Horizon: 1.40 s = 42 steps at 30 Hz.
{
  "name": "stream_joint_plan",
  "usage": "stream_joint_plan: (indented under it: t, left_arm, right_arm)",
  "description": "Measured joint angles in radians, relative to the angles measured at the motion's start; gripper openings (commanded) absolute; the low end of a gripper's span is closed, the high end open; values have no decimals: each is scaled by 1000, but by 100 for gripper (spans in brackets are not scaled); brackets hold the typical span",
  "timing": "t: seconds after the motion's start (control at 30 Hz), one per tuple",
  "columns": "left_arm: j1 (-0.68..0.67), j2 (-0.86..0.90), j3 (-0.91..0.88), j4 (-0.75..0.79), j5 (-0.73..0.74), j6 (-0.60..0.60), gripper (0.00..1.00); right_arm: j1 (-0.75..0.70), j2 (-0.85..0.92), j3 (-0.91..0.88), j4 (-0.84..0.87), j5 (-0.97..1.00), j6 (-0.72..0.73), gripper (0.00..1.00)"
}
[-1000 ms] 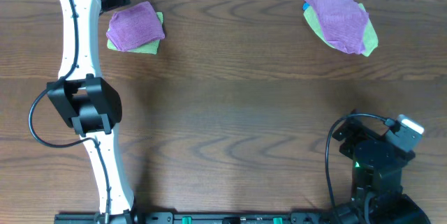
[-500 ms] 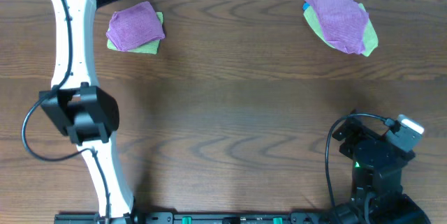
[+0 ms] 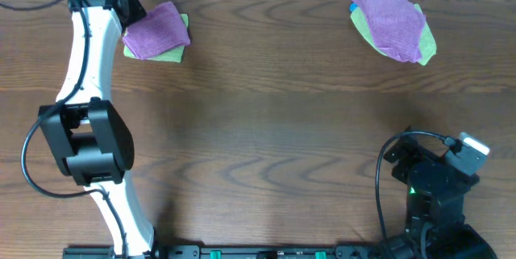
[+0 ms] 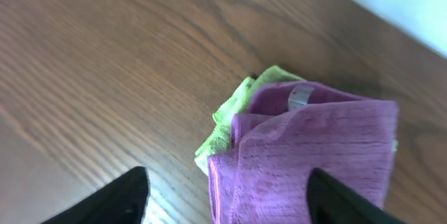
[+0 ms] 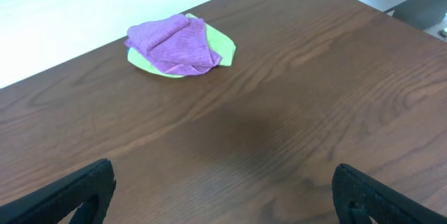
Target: Fold the cloth
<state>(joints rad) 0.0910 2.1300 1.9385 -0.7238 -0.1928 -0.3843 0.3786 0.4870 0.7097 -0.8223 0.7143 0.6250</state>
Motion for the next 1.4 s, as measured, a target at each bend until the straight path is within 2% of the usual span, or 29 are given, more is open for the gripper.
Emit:
stream_joint_plan:
  t: [0.1, 0.23, 0.33, 0.4, 0.67, 1.4]
  left_arm:
    - [24, 0, -66, 79, 37, -21, 51]
    - [56, 0, -95, 100, 75, -33, 35]
    - [65, 0, -97, 108, 99, -39, 16]
    - [64, 0, -97, 115, 119, -39, 12]
    - [51, 13, -109, 106, 189, -43, 6]
    - [57, 60, -116, -21, 220, -142, 6]
  right_arm:
    - [0, 0, 0, 0, 0, 0, 99]
    - [0, 0, 0, 0, 0, 0, 99]
    - [0, 0, 0, 0, 0, 0, 99]
    - [0, 0, 0, 0, 0, 0, 99]
    - [0, 0, 0, 0, 0, 0, 99]
    - [0, 0, 0, 0, 0, 0, 99]
